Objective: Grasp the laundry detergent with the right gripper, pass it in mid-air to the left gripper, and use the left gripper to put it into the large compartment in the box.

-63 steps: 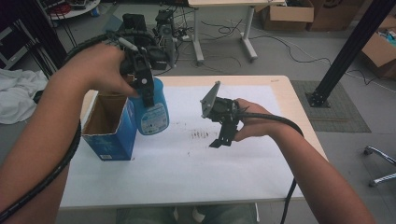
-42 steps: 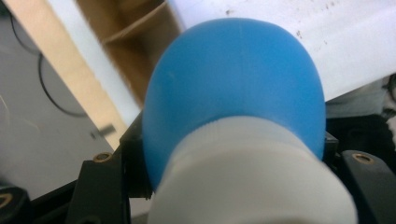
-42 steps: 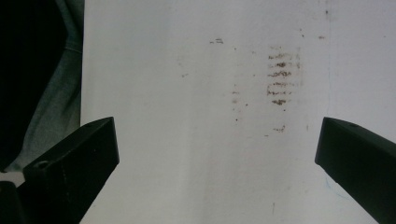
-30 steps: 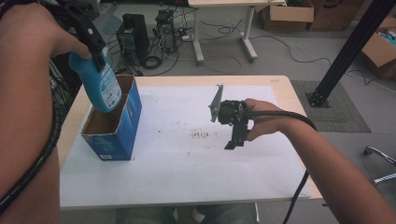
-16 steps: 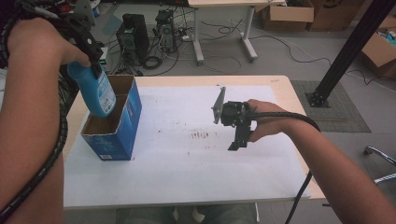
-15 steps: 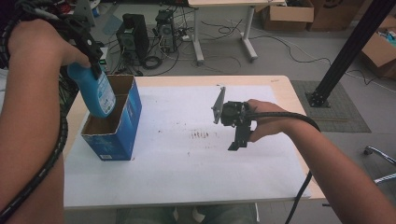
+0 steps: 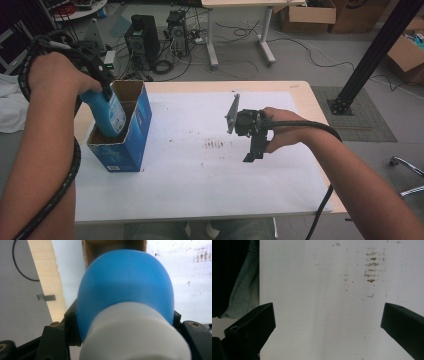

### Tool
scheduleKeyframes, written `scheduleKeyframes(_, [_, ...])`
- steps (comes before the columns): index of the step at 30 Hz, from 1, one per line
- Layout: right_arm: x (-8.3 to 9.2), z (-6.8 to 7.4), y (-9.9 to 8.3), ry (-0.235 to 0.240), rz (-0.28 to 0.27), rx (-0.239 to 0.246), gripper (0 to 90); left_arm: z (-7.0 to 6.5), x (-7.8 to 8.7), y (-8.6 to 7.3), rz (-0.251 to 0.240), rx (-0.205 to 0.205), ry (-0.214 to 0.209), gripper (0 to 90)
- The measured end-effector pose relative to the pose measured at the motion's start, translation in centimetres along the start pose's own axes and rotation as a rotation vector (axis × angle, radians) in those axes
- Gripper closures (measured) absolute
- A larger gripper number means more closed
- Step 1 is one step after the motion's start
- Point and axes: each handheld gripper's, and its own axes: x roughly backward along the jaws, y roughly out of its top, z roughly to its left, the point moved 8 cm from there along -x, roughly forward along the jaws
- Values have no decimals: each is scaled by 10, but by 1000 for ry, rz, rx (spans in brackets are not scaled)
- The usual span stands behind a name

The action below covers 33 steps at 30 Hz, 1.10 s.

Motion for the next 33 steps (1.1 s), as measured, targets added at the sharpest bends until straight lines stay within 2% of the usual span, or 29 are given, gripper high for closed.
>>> scheduleKeyframes(6, [-1, 0, -1, 1, 1, -1, 0, -1, -30, 2, 5, -6, 6, 383])
scheduleKeyframes(14, [-2, 0, -3, 1, -3, -1, 0, -2, -71, 1, 39, -5, -3, 382])
scheduleKeyframes(17, [-5, 0, -3, 3, -2, -5, 0, -1, -79, 1, 42, -12, -4, 382])
scheduleKeyframes(23, [-8, 1, -3, 5, 0, -2, 0, -1, -92, 3, 15, -9, 7, 383])
scheduleKeyframes(28, [-7, 1, -3, 6, -3, -3, 0, -3, -103, 5, 17, -21, 3, 383])
scheduleKeyframes(33, [-8, 1, -4, 8, -3, -6, 0, -4, -115, 6, 30, -13, 6, 383])
